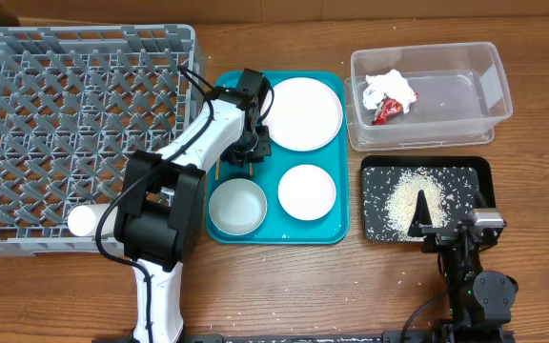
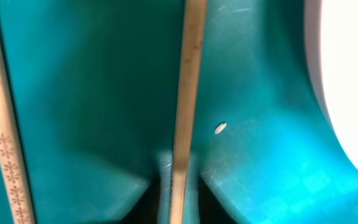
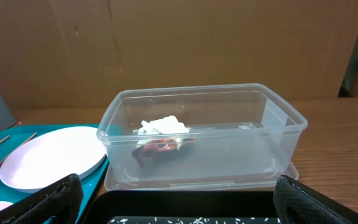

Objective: Sort waste into correct bins and load items into the dishwasher

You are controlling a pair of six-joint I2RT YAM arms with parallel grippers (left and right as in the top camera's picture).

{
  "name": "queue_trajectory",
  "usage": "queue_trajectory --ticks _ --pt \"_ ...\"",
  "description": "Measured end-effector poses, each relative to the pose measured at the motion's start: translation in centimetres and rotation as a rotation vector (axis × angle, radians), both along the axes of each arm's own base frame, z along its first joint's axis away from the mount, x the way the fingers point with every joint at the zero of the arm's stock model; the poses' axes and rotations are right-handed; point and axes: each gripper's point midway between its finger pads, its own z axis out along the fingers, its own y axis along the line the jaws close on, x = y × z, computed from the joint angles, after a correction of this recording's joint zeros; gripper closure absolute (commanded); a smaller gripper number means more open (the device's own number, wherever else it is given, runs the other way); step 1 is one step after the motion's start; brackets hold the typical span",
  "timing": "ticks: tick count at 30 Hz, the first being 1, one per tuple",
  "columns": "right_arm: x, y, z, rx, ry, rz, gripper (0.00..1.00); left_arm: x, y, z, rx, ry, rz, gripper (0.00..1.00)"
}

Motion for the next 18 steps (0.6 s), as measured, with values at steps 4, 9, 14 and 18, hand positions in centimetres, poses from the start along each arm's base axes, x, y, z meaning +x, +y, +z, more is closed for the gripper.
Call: queue_trajectory --ticks 4,9,14,18 --pt "0.0 0.0 0.0 0.0 0.0 0.0 0.0 -0.7 0.5 0.2 0.014 0.035 -0.015 0.96" --pt "0.0 0.0 0.0 0.0 0.0 0.0 0.0 -0.7 1.7 3.0 0.022 0.069 -0.004 0.96" --pt "0.0 0.0 0.0 0.0 0.0 0.0 0.0 2.2 3.3 11.9 -0.023 -0.118 0.007 0.96" --pt "0.0 0.0 0.0 0.0 0.0 0.001 0.0 1.0 7.1 18.9 0.057 -0.241 0.031 0.96"
